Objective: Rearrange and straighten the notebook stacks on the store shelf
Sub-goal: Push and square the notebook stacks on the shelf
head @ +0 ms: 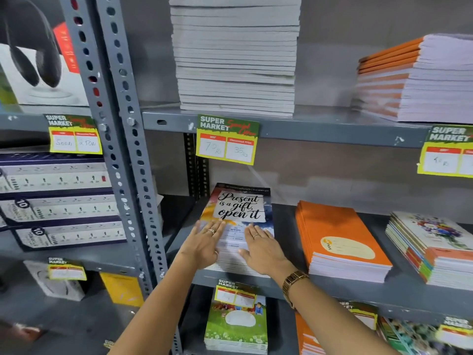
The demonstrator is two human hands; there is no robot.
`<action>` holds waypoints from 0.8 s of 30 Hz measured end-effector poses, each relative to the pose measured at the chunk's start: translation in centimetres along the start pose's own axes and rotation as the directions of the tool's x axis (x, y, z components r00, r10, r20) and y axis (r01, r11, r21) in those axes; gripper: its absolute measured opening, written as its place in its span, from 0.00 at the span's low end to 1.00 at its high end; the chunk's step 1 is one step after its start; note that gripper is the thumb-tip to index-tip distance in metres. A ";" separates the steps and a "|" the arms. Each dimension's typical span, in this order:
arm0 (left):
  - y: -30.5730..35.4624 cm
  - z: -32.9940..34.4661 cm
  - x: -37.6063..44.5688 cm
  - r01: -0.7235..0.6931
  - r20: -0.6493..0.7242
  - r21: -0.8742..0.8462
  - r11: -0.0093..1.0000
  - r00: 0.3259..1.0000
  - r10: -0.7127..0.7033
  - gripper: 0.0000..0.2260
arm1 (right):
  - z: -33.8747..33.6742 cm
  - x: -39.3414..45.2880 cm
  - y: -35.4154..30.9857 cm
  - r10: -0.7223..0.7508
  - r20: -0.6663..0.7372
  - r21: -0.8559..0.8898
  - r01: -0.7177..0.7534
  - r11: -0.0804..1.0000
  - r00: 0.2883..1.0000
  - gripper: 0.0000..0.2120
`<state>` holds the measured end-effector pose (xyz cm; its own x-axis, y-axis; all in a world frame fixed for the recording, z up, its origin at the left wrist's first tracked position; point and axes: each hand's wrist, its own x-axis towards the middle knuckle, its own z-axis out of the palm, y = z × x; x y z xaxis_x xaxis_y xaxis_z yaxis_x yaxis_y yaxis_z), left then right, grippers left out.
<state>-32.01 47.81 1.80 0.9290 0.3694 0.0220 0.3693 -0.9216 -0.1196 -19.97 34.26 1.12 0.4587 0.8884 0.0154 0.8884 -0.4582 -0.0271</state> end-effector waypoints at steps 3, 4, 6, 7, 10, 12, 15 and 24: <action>-0.9 0.2 -0.1 -0.028 0.029 -0.065 0.998 0.999 0.030 0.29 | 0.2 0.0 0.1 -0.011 -0.014 0.012 0.011 1.000 1.000 0.30; -1.1 0.3 -0.1 -0.033 0.026 -0.073 0.997 0.999 0.035 0.29 | 0.4 0.0 0.1 -0.014 -0.023 0.017 0.015 1.000 1.000 0.30; -1.4 0.6 -0.3 -0.038 0.002 -0.087 0.995 0.999 0.039 0.28 | 0.8 0.0 0.0 -0.019 -0.048 0.035 0.020 0.999 0.999 0.29; -1.4 0.8 -0.3 -0.036 -0.017 -0.100 0.994 0.999 0.035 0.27 | 0.9 0.0 0.0 -0.018 -0.060 0.051 0.021 0.998 0.998 0.28; -1.2 1.6 -0.5 -0.019 -0.081 -0.170 0.985 0.997 0.006 0.25 | 1.4 -0.2 0.2 -0.016 -0.094 0.114 0.027 0.993 0.995 0.27; -1.1 1.9 -0.6 -0.015 -0.109 -0.206 0.978 0.994 -0.007 0.24 | 1.5 -0.3 0.4 -0.022 -0.113 0.162 0.040 0.986 0.993 0.26; -0.9 2.1 -0.6 -0.014 -0.143 -0.247 0.969 0.990 -0.022 0.23 | 1.7 -0.5 0.6 -0.016 -0.134 0.211 0.045 0.976 0.991 0.25; -0.5 2.3 -0.7 -0.013 -0.215 -0.302 0.953 0.975 -0.055 0.24 | 1.8 -0.7 1.1 -0.019 -0.124 0.198 0.044 0.979 0.992 0.24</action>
<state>-32.86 48.29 -0.43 0.8905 0.3854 0.2417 0.3475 -0.9192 0.1853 -19.34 33.23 -0.69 0.4402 0.8869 0.1399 0.8866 -0.4047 -0.2242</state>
